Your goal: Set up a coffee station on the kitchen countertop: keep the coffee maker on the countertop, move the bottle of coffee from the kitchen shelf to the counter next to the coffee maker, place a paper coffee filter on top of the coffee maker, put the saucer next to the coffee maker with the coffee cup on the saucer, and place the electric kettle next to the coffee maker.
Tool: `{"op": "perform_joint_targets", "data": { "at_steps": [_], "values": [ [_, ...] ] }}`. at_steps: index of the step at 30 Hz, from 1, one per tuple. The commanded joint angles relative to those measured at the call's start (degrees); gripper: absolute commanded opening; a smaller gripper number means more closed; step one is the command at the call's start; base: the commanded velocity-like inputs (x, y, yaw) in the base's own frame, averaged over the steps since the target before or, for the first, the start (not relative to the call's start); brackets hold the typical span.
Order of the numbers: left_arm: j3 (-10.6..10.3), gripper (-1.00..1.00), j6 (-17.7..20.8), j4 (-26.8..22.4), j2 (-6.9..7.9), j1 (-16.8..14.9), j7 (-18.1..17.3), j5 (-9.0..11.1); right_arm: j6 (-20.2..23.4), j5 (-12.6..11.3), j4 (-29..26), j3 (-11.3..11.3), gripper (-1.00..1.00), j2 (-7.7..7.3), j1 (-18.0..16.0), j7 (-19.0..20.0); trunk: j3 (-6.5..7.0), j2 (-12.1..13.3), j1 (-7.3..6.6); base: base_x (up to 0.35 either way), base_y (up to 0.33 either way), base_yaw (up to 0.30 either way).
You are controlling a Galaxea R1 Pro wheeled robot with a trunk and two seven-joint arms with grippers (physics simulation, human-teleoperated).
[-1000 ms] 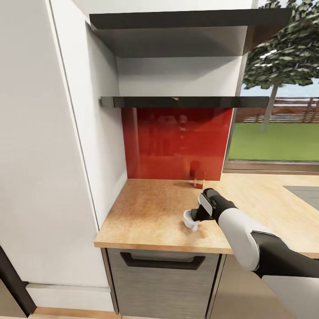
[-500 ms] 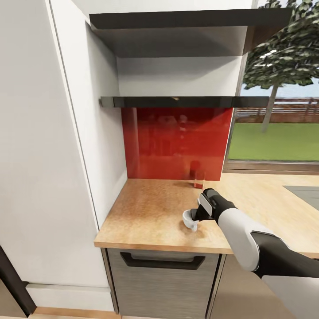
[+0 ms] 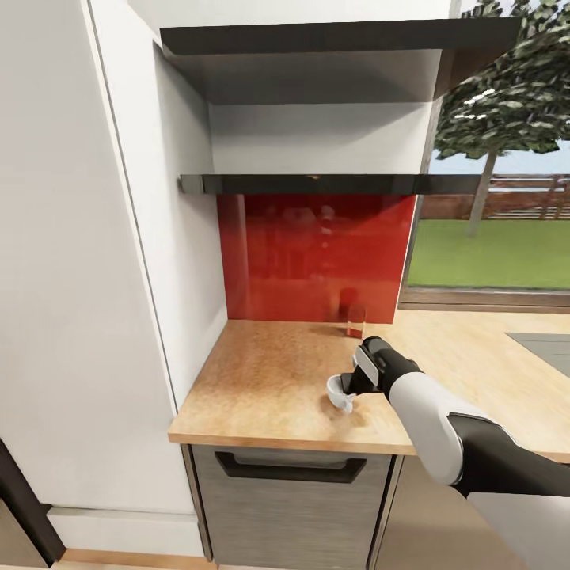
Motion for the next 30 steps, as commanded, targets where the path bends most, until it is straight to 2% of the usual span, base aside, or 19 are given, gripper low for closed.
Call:
{"op": "perform_joint_targets", "data": {
  "at_steps": [1, 25, 30],
  "values": [
    [0.0, 1.00, 0.1, 0.0, 0.00, 0.0, -0.5, 0.6, 0.2, 0.4, -0.1, -0.5, -1.00, 0.08, 0.0, -0.2, 0.12, 0.4, -0.22, 0.000, 0.000, 0.000],
    [0.1, 1.00, 0.1, 0.0, -0.27, 0.0, -0.3, 0.4, -1.1, 0.6, -0.8, -0.3, -1.00, -0.68, -0.1, 0.7, 4.43, 10.0, -5.49, 0.000, 0.000, 0.000],
    [0.1, 1.00, 0.1, 0.0, -0.20, 0.0, -0.3, 0.4, -2.6, 0.6, -0.9, -0.2, -1.00, -0.82, -0.1, 0.9, 5.33, 12.0, -6.59, 0.000, 0.000, 0.000]
  ]
}}
